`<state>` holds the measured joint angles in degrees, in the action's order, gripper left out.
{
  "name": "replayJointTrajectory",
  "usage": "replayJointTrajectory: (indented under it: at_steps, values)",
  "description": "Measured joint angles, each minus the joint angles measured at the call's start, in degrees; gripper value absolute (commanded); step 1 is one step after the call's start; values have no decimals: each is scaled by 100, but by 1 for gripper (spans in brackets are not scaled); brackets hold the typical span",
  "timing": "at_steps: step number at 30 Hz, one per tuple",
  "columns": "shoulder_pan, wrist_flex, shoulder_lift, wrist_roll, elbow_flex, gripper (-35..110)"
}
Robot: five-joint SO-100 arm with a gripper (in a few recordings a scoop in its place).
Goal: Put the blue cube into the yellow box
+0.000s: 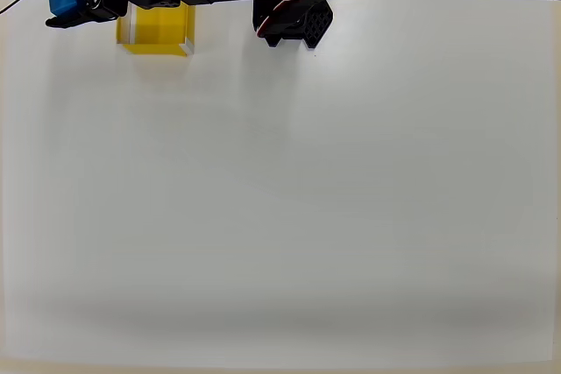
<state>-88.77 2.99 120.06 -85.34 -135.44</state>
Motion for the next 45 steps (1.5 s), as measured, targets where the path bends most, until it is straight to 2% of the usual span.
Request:
replayJointTrajectory:
  at_steps: [4, 23, 40, 45]
  values:
    - [-62, 378, 343, 18, -387, 20]
    - [-105, 633, 2197, 35, -2593, 20]
    - [-193, 9, 2813, -1213, -4043, 20]
    - [-193, -79, 2927, -1239, -4140, 29]
